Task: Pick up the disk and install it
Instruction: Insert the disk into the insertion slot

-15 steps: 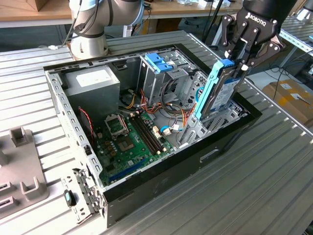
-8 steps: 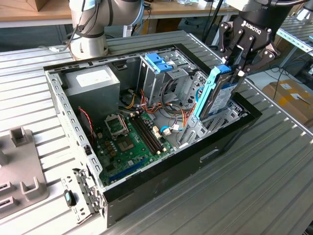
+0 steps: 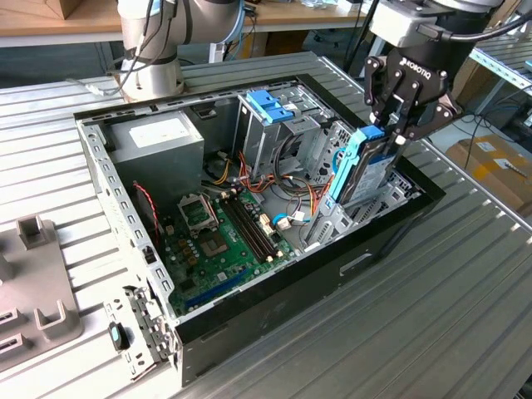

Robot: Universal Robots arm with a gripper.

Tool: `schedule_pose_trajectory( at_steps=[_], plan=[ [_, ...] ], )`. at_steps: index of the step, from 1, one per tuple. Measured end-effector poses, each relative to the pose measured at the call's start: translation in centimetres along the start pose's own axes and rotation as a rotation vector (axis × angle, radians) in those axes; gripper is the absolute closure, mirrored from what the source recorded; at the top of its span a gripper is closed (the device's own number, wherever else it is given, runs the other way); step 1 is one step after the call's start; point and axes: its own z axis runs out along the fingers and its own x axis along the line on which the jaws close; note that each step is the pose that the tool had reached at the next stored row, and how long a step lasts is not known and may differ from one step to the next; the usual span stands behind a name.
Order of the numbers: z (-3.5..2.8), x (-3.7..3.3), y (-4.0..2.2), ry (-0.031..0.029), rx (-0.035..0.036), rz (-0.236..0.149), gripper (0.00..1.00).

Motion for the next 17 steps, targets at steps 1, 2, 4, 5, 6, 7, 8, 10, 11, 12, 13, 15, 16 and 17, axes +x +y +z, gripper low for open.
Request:
schedule_pose_trajectory(
  at_steps=[1, 2, 4, 5, 6, 7, 8, 10, 11, 12, 13, 15, 16, 17],
  plan=[
    [0.21, -0.01, 0.00, 0.0000, 0.0000, 0.000, 0.65],
    [0.39, -0.03, 0.00, 0.0001, 0.0000, 0.000, 0.65],
    [0.83, -0.05, 0.01, 0.0001, 0.0001, 0.000, 0.65],
    [1.11, -0.07, 0.01, -0.0001, 0.0001, 0.000, 0.65],
    [1.29, -0.08, 0.02, 0.0000, 0.0001, 0.000, 0.65],
    [1.48, -0.09, 0.02, 0.0002, 0.0000, 0.000, 0.65],
    [1.66, -0.10, 0.03, 0.0001, 0.0000, 0.000, 0.65],
    [2.05, -0.12, 0.03, -0.0001, 0.0000, 0.000, 0.65],
    [2.27, -0.14, 0.04, 0.0001, 0.0000, 0.000, 0.65],
    [2.70, -0.16, 0.05, 0.0001, 0.0000, 0.000, 0.65],
    [2.95, -0.18, 0.06, 0.0002, 0.0000, 0.000, 0.65],
    [3.31, -0.20, 0.07, 0.0000, 0.0000, 0.000, 0.65],
    [3.49, -0.21, 0.07, -0.0001, 0.0000, 0.000, 0.65],
    [3.66, -0.22, 0.07, -0.0001, 0.0000, 0.000, 0.65]
  ],
)
